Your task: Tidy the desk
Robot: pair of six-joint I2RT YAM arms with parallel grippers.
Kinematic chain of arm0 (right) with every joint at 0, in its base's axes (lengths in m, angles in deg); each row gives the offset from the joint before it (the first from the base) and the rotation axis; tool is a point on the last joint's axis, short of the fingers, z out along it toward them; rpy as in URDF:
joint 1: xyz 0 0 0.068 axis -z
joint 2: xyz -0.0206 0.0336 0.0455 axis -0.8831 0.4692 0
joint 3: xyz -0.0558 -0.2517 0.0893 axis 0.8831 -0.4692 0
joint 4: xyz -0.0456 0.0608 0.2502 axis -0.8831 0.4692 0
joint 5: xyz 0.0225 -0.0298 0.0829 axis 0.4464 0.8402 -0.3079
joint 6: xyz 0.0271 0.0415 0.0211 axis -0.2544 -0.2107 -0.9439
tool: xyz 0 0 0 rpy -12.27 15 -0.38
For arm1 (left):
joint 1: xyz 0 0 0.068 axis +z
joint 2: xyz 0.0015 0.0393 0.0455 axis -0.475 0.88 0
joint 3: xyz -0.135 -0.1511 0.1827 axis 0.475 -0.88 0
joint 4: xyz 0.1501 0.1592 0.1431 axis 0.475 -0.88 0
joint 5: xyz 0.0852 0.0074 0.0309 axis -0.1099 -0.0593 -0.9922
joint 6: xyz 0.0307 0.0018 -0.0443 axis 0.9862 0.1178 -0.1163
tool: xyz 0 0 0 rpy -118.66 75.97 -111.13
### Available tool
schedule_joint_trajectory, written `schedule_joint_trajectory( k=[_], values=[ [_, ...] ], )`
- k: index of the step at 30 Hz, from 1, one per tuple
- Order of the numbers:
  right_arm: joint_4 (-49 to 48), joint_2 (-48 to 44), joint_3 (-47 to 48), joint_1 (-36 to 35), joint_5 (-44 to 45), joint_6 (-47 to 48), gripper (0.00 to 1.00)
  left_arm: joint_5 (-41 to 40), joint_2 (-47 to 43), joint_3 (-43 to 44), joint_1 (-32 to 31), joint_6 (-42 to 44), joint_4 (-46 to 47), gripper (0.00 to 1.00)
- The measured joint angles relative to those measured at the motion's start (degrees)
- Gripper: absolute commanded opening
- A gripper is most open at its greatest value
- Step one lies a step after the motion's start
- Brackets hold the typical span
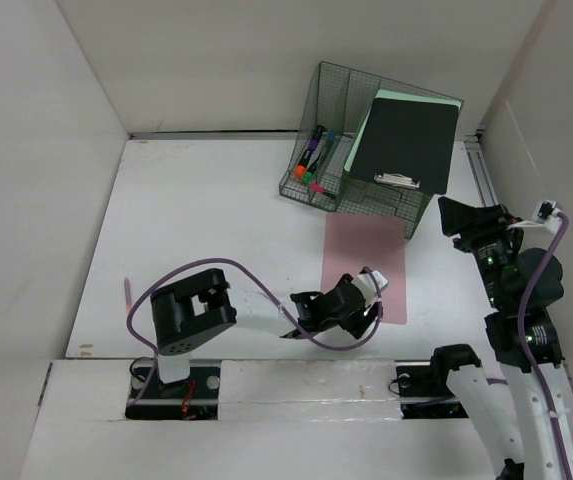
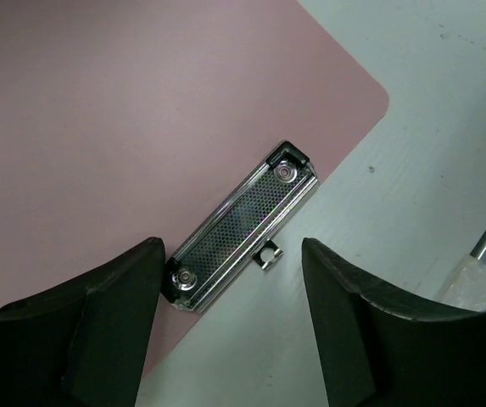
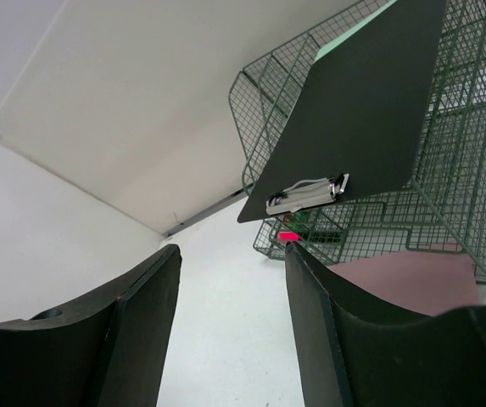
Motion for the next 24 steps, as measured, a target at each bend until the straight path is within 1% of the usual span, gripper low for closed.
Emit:
schedule_joint_trajectory(
  k=[10, 16, 19, 23, 24],
  values=[
    [-0.20, -0.07, -0.04, 0.00, -0.04, 0.74, 0.58, 3.50, 0.26, 0.33, 0.37, 8.98, -0.44, 0.65],
    [-0.20, -0.17, -0.13, 0.00, -0.04, 0.92, 0.58, 7.23, 4.52, 4.02, 0.68, 14.62, -0.74, 0.64],
    [-0.20, -0.17, -0.13, 0.00, -0.04, 0.92, 0.58, 7.76, 6.03, 5.42, 0.74, 16.22, -0.26, 0.61],
    [-0.22, -0.17, -0.22, 0.00, -0.04, 0.92, 0.58, 7.69, 7.91, 7.32, 0.76, 16.59, 0.52, 0.46],
    [-0.22, -0.17, -0.26, 0.00, -0.04, 0.92, 0.58, 7.89, 8.00, 7.37, 0.76, 16.57, 0.83, 0.30]
  ],
)
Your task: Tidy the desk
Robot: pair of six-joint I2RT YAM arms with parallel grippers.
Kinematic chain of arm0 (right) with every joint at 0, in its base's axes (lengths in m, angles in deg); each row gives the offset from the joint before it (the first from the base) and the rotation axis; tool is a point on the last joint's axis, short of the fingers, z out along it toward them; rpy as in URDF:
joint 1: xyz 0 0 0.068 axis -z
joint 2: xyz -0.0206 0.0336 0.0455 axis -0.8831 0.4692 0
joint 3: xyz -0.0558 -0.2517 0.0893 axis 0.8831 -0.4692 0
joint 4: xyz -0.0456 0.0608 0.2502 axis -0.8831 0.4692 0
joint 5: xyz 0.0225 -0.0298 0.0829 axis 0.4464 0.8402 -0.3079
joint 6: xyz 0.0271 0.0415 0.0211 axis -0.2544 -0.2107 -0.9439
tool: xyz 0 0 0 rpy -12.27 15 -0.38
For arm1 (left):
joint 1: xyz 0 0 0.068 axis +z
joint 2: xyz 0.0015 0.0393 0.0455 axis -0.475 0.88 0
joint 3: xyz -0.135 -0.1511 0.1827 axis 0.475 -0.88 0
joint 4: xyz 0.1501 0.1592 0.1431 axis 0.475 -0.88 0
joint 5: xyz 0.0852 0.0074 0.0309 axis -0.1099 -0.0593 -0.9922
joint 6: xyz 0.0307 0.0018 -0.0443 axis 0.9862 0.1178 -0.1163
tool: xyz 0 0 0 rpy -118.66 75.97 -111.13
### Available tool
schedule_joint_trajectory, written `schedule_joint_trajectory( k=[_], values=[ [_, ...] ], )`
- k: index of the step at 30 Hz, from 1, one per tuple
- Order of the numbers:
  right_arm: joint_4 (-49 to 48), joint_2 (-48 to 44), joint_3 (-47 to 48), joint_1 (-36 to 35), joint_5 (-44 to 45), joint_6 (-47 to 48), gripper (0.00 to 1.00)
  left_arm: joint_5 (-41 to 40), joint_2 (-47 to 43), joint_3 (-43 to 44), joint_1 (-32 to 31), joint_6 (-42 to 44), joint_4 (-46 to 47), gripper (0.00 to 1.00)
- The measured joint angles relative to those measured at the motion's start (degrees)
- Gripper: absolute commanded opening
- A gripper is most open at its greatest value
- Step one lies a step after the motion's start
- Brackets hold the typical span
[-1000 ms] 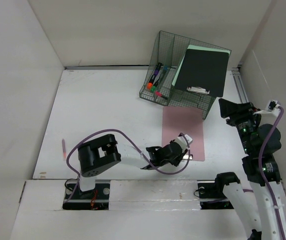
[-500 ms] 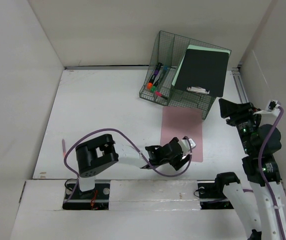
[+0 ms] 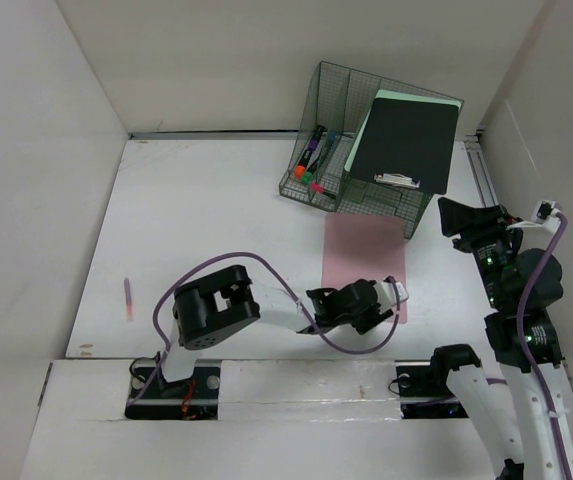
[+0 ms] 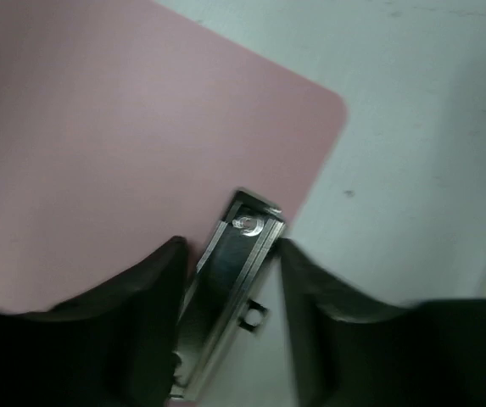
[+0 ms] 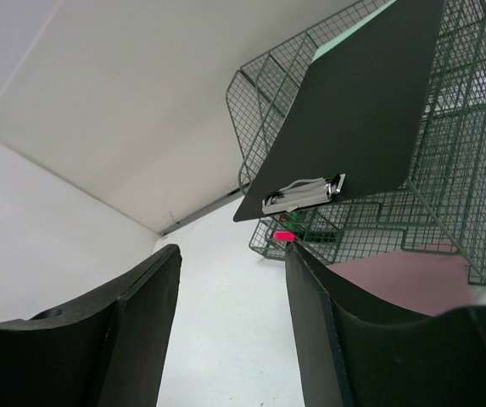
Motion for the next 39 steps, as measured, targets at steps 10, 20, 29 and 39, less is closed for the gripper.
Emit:
schedule_joint_trajectory(
  k=[10, 20, 29, 39],
  values=[
    [0.09, -1.01, -0.46, 0.00, 0.00, 0.74, 0.58, 1.33, -4.96, -7.32, 0.13, -5.25, 4.26, 0.00],
    [3.30, -2.16, -3.26, 0.00, -1.86, 3.56, 0.59, -0.52, -14.19, -16.06, -0.04, -10.47, 0.31, 0.00],
    [7.91, -2.08, -7.67, 0.00, -8.31, 8.02, 0.75, -3.61, -19.21, -16.06, -0.11, -10.51, -8.11, 0.00],
    [9.90, 3.21, -14.93, 0.00, -19.78, 9.20, 0.78, -4.63, -23.87, -15.89, -0.11, -11.58, -11.72, 0.17]
  ],
)
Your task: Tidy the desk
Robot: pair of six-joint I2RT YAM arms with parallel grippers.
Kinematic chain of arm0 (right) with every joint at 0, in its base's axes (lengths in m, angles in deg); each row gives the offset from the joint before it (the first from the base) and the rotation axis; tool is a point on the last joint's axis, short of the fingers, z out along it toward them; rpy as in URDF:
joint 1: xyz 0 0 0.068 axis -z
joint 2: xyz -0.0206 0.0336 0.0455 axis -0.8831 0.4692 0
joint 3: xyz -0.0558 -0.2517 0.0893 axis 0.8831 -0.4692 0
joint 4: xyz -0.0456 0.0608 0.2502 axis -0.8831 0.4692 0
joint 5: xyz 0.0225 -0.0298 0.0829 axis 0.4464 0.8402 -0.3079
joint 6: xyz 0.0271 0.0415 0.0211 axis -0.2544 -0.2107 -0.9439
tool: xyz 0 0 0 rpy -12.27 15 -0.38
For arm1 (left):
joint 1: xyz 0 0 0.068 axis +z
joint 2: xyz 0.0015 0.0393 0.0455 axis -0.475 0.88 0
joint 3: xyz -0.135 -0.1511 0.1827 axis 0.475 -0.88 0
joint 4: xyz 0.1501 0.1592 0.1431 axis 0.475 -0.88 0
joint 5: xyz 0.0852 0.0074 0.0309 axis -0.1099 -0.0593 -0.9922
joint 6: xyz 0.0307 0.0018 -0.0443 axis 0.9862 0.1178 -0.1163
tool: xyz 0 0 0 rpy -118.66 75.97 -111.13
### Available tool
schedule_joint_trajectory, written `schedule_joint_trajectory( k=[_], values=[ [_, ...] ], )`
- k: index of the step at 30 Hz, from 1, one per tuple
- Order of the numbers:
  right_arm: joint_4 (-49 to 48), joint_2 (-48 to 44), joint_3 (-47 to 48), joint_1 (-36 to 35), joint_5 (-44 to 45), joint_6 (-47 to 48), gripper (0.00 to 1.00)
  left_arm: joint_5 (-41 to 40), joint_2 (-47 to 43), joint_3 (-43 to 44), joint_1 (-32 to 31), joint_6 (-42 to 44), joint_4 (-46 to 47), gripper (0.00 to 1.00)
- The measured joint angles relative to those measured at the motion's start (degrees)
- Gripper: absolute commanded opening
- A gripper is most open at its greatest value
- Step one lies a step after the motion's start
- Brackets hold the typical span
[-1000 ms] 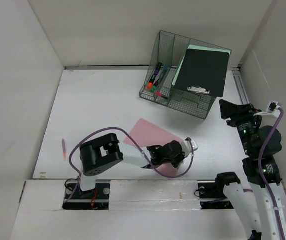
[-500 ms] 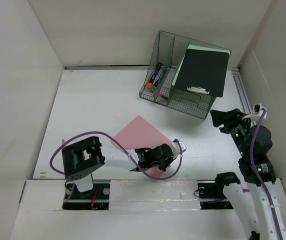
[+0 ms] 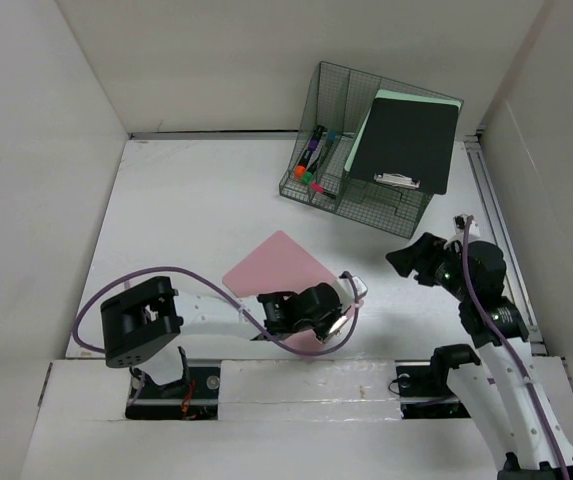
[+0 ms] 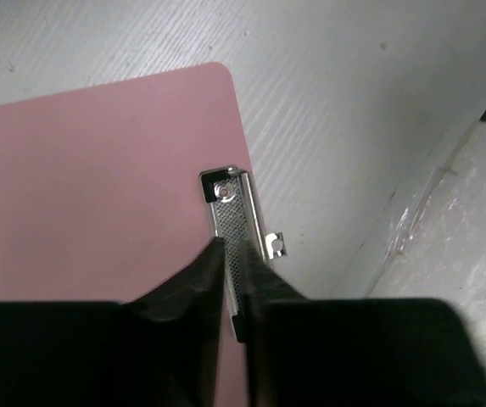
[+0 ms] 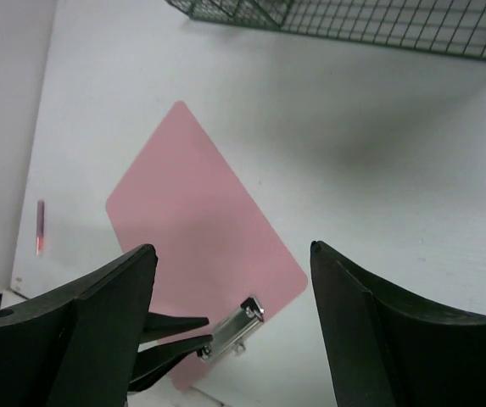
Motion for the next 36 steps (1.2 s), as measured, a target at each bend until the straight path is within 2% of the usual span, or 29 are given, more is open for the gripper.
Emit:
schedule_joint_trajectory(
  k=[1, 2, 3, 5, 12, 21, 22, 23, 25, 32, 35, 36],
  values=[
    [0.28, 0.13, -0.59, 0.00, -0.39, 0.02, 0.79, 0.11, 0.07, 0.00, 0.00, -0.37, -0.72, 0.27],
    [0.87, 0.13, -0.79, 0.00, -0.70, 0.02, 0.79, 0.26, 0.09, 0.00, 0.00, -1.55, -1.75, 0.54],
    [0.96, 0.04, -0.85, 0.00, -0.94, 0.02, 0.79, 0.28, 0.09, 0.00, 0.00, -1.55, -1.79, 0.55],
    [0.72, -0.04, -0.85, 0.00, -1.22, 0.04, 0.79, 0.52, 0.09, -0.59, 0.00, -2.38, -1.36, 0.67],
    [-0.52, 1.73, -0.85, 0.00, -2.27, 0.24, 0.79, 2.56, 0.63, -1.66, 0.00, -3.63, -0.61, 0.68],
    [-3.45, 3.39, -1.07, -0.02, -2.51, 0.22, 0.79, 2.97, 5.01, -1.49, 0.00, -3.58, 2.16, 0.53],
    [-3.67, 3.72, -1.09, -0.02, -2.51, 0.20, 0.79, 2.49, 5.35, -1.38, 0.00, -3.54, 2.56, 0.48],
    [-4.15, 3.89, -1.18, -0.02, -2.51, 0.20, 0.79, 2.05, 5.79, -1.25, 0.00, -3.58, 3.13, 0.33],
    [-4.94, 4.42, -1.40, -0.13, -2.47, 0.17, 0.79, 0.90, 6.71, -0.79, -0.09, -3.74, 3.89, 0.23],
    [-6.01, 5.14, -1.49, -2.62, -1.01, -0.31, 0.78, -4.22, 10.12, 1.51, -2.12, -3.93, 6.27, 0.23],
    [-6.25, 5.25, -1.49, -4.28, 0.09, -0.48, 0.78, -6.27, 11.67, 2.47, -3.10, -4.02, 7.80, 0.00],
    [-6.51, 5.35, -1.49, -4.72, 0.42, -0.61, 0.79, -6.84, 11.78, 2.45, -3.30, -4.17, 8.15, 0.00]
  ],
)
